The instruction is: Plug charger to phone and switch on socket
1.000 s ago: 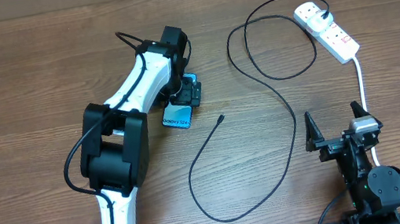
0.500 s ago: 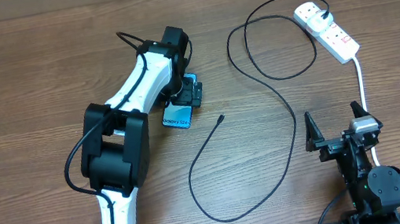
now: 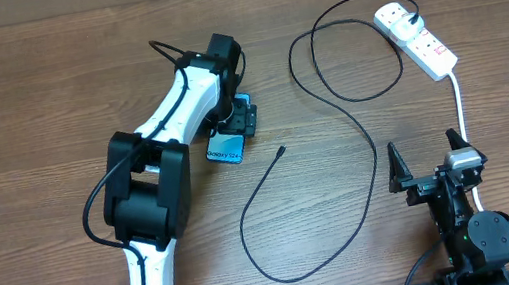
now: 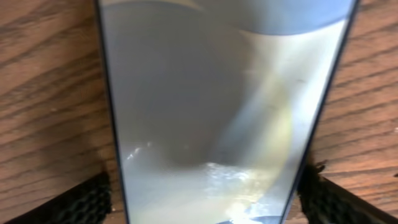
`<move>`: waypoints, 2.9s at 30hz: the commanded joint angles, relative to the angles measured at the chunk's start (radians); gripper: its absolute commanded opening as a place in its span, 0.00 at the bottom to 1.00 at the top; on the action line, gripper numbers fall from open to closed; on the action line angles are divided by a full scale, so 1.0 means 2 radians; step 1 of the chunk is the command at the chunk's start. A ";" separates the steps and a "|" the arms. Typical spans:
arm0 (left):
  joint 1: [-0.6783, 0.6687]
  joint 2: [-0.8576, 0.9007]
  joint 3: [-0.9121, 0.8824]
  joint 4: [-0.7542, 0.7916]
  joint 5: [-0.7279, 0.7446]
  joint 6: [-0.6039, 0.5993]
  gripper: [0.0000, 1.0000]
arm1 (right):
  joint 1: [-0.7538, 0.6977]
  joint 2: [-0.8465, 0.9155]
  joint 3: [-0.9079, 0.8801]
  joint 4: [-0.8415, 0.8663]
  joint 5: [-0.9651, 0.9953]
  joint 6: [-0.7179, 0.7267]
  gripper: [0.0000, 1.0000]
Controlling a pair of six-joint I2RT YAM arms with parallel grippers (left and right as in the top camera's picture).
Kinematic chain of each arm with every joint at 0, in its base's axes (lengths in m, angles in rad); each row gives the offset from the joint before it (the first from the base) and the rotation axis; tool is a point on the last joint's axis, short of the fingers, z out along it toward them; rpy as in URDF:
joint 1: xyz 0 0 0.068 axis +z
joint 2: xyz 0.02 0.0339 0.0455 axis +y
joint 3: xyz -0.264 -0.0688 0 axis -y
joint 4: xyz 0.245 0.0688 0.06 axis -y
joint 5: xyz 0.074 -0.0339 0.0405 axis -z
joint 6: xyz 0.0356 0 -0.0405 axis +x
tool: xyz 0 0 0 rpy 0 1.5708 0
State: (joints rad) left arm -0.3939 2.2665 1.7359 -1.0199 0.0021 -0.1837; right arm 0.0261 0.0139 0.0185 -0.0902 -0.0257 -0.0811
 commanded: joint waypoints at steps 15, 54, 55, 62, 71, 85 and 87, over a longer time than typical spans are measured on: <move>-0.013 0.035 -0.029 0.002 0.019 -0.004 0.77 | -0.002 -0.006 -0.005 0.003 0.001 0.003 1.00; 0.006 0.035 0.148 -0.188 0.222 -0.025 0.68 | -0.002 -0.006 -0.005 0.003 0.001 0.003 1.00; 0.009 0.035 0.149 -0.189 0.242 -0.022 0.68 | -0.002 -0.006 -0.005 0.003 0.001 0.003 1.00; 0.041 0.035 0.149 -0.200 0.391 0.016 0.68 | -0.002 -0.006 -0.005 0.003 0.001 0.003 1.00; 0.088 0.035 0.149 -0.204 0.582 0.038 0.68 | -0.002 -0.006 -0.005 0.003 0.001 0.003 1.00; 0.114 0.035 0.149 -0.204 0.775 0.038 0.68 | -0.002 -0.006 -0.005 0.003 0.001 0.003 1.00; 0.114 0.035 0.149 -0.204 0.790 0.032 0.68 | -0.002 -0.006 -0.005 0.003 0.001 0.003 1.00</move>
State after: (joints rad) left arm -0.1699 2.3306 2.0022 -1.4254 1.4162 -0.1310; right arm 0.0261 0.0139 0.0185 -0.0898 -0.0257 -0.0811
